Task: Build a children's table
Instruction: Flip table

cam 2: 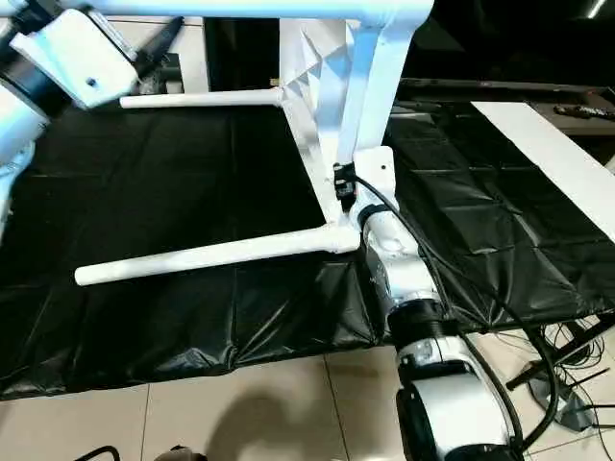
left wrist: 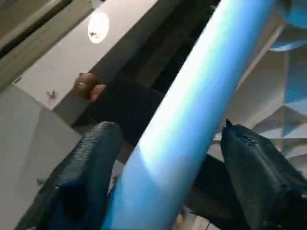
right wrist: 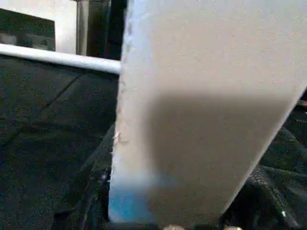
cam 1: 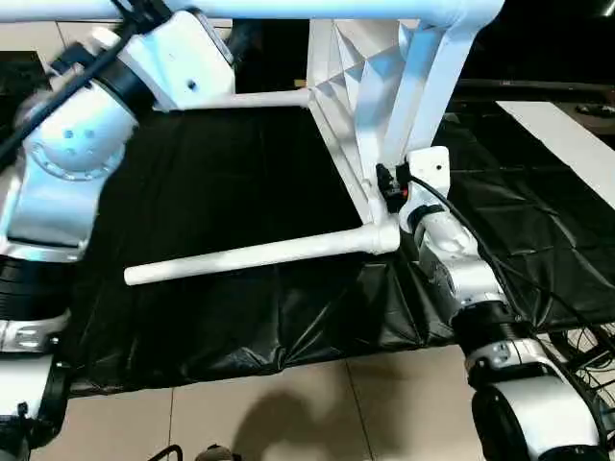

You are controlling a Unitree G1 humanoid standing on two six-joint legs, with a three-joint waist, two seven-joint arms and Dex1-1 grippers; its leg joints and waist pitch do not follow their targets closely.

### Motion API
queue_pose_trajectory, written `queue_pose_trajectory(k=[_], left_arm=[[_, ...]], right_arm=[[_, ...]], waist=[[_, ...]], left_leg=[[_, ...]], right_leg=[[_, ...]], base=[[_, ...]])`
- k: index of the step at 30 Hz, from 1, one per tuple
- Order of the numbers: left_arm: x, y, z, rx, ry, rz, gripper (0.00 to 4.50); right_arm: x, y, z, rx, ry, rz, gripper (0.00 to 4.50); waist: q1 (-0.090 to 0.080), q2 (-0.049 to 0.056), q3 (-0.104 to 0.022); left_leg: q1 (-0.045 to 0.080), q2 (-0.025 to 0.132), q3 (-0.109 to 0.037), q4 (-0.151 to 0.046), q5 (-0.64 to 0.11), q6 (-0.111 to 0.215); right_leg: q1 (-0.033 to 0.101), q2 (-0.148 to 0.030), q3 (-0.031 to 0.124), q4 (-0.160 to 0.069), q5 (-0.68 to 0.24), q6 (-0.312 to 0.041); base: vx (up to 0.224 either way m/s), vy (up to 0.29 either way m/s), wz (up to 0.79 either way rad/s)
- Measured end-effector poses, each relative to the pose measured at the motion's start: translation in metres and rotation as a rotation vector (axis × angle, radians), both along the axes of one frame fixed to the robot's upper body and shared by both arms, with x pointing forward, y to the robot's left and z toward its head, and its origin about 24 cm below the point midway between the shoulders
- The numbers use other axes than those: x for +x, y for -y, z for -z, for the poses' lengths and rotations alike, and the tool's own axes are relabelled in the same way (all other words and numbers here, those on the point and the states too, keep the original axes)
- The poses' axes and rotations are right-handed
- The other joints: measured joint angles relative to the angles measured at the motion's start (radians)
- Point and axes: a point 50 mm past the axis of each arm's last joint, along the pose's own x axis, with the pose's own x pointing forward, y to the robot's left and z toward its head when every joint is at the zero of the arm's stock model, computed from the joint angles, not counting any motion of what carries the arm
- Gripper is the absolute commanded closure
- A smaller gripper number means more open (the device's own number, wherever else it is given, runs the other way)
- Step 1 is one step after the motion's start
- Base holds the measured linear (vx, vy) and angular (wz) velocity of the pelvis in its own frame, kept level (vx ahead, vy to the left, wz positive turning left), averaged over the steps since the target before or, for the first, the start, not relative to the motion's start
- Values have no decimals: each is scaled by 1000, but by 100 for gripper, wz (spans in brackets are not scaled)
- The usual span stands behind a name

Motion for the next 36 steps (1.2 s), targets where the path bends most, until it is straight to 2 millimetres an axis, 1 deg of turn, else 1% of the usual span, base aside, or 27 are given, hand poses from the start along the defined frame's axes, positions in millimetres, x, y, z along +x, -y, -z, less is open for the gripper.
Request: queue_pose_trajectory(k=[3, 6, 7, 9, 12, 13, 16, 18, 19, 21, 22, 24, 25, 27, 28, 31, 32, 33, 34, 36], left_arm=[[1, -1, 0, -4, -4, -10, 130], [2, -4, 0, 15, -9, -36, 144], [2, -4, 0, 15, -15, -45, 144], [3, -6, 0, 10, -25, -60, 161], [5, -10, 0, 9, -40, -90, 171], [5, -11, -1, 4, -42, -101, 184], [4, -16, -6, -19, -39, -124, 189], [2, -16, -10, -27, -28, -127, 194], [1, -19, -12, -41, -24, -132, 197], [-2, -25, -15, -85, -21, -137, 199], [-5, -28, -19, -118, -8, -138, 202], [-10, -35, -22, -173, 1, -136, 211], [-13, -39, -21, -212, 0, -135, 214], [-16, -44, -18, -264, -2, -135, 217], [-19, -48, -13, -312, -15, -134, 222], [-26, -54, -2, -400, -30, -137, 232], [-27, -54, 2, -437, -44, -132, 237], [-31, -54, 10, -492, -61, -127, 241], [-33, -52, 17, -527, -79, -121, 243], [-34, -54, 26, -553, -120, -133, 249]], right_arm=[[0, 0, -1, -1, 6, -8, 271], [1, 0, -1, -9, 9, -10, 272], [1, 0, -2, -12, 12, -11, 272], [1, -1, -2, -15, 17, -16, 272], [1, -1, -4, -22, 30, -24, 272], [2, -1, -6, -26, 36, -35, 272], [6, 3, -19, -45, 66, -73, 272], [9, 7, -27, -58, 86, -86, 272], [11, 10, -35, -69, 104, -97, 272], [16, 15, -54, -102, 142, -129, 272], [20, 21, -74, -136, 185, -147, 272], [23, 26, -98, -173, 244, -167, 272], [24, 30, -114, -198, 281, -178, 273], [23, 34, -135, -242, 340, -194, 274], [23, 36, -148, -269, 369, -208, 275], [20, 39, -176, -342, 437, -238, 275], [19, 39, -182, -358, 449, -248, 275], [18, 40, -194, -400, 468, -265, 275], [15, 44, -206, -433, 487, -275, 275], [11, 45, -217, -478, 505, -300, 275]], waist=[[0, 3, 2], [1, 6, 3], [2, 7, 4], [2, 9, 4], [3, 14, 5], [3, 16, 6], [2, 24, 10], [3, 24, 11], [3, 25, 11], [2, 32, 15], [3, 34, 16], [5, 37, 15], [9, 37, 15], [19, 37, 15], [24, 38, 14], [34, 38, 14], [34, 36, 14], [36, 36, 14], [39, 31, 14], [42, 15, 9]], left_leg=[[0, 0, 0, 0, 0, 0], [0, 0, 0, 0, 0, 0], [0, 0, 0, 0, 0, 0], [0, 0, 1, 0, 0, 0], [0, 0, 1, 0, 0, 0], [0, 0, 1, 0, 0, 0], [-2, -1, 5, 0, 0, 0], [-2, -1, 7, 0, 0, 1], [-3, 0, 9, 0, 0, 1], [-7, -1, 10, 0, 3, 7], [-12, -1, 12, -1, 4, 12], [-16, -1, 13, 0, 5, 16], [-17, -1, 14, 0, 6, 18], [-17, 0, 14, 0, 5, 19], [-17, -1, 15, 0, 5, 20], [-16, 0, 15, 2, 4, 18], [-15, -1, 15, 2, 4, 18], [-14, -1, 15, 3, 4, 19], [-11, 0, 16, 4, 4, 19], [-1, 1, 16, 3, 4, 18]], right_leg=[[0, 0, 0, 0, 0, 0], [0, 0, 0, 0, 0, 0], [0, 0, 0, 0, 0, 0], [0, -1, 0, 0, 0, 0], [0, -1, 0, 1, 0, 0], [0, -1, 0, 1, 0, 0], [-4, -3, 2, 1, 1, -1], [-4, -2, 2, 1, 1, -1], [-5, -2, 2, 1, 0, -2], [-9, -3, 3, 1, 0, -2], [-14, -3, 4, 1, 0, -2], [-17, -3, 3, 1, 0, -2], [-17, -3, 2, 1, 0, -3], [-17, -2, 1, 1, -1, -4], [-17, -3, 2, 1, -1, -4], [-14, -4, 1, 1, -1, -4], [-13, -5, 1, 1, -1, -4], [-11, -6, 2, 1, -1, -4], [-6, -6, 2, 1, -1, -3], [2, -5, 1, 1, -4, 0]], base=[[0, 0, 0], [0, 0, 0], [0, 0, 0], [0, 0, 0], [0, 0, 0], [0, 0, 0], [0, 0, 0], [0, 0, 0], [0, 0, 0], [0, 0, 0], [0, 0, 0], [0, 0, 0], [0, 0, 0], [0, 0, 0], [0, 0, 0], [0, 0, 0], [0, 0, 0], [0, 0, 0], [0, 0, 0], [0, 0, 0]])
